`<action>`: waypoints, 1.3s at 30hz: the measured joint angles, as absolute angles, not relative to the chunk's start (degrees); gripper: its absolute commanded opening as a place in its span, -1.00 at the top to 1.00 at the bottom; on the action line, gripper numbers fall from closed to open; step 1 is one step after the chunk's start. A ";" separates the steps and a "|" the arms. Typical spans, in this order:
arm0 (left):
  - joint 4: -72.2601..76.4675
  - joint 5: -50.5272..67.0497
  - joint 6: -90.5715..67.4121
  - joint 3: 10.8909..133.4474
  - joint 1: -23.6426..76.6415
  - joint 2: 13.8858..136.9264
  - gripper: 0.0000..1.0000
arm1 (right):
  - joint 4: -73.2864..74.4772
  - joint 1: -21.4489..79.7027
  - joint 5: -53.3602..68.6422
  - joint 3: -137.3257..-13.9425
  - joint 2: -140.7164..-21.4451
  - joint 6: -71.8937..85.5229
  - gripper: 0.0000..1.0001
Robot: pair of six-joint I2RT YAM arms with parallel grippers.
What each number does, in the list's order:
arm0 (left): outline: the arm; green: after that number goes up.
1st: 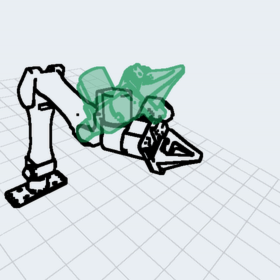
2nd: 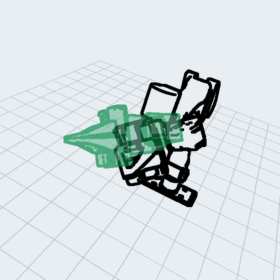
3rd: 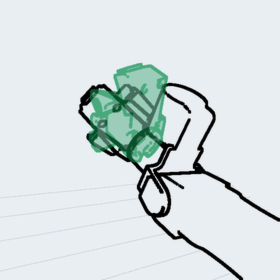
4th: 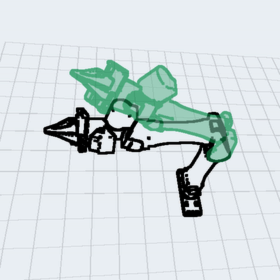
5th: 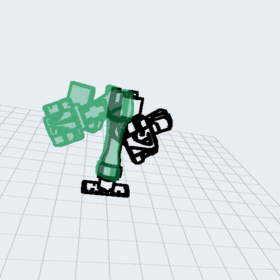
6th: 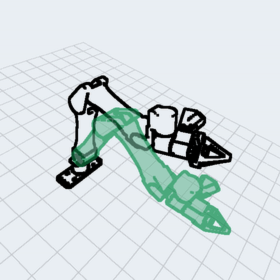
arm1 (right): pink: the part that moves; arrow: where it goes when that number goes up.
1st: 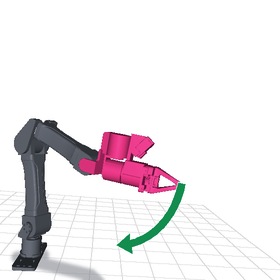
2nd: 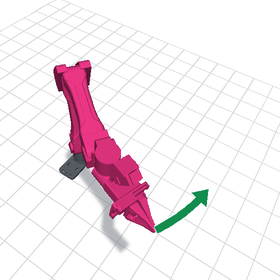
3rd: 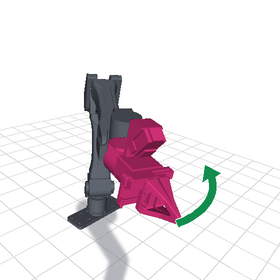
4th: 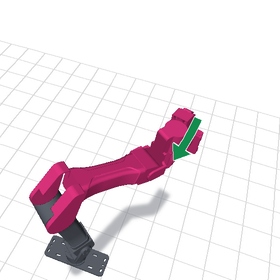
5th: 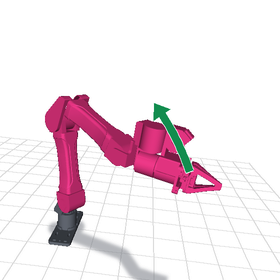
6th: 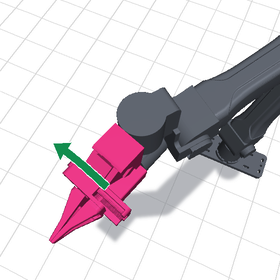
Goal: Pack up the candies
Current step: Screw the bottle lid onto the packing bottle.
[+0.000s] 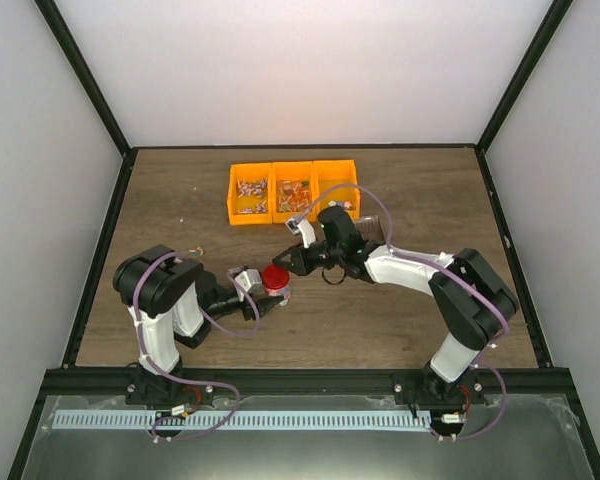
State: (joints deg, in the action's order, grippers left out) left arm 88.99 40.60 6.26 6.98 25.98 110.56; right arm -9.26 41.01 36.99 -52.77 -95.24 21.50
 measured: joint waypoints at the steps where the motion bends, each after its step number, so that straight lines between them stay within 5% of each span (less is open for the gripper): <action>1: 88.99 40.60 6.26 6.98 25.98 110.56 0.09 | -9.37 41.01 37.19 -52.71 -95.24 21.52 0.81; 16: 88.99 40.40 6.46 7.18 27.38 109.91 0.19 | -17.34 40.69 38.02 -45.04 -91.64 23.20 0.98; 39: 88.97 41.04 6.37 6.63 27.35 109.27 0.22 | -28.62 43.29 31.64 -33.06 -84.16 28.62 0.99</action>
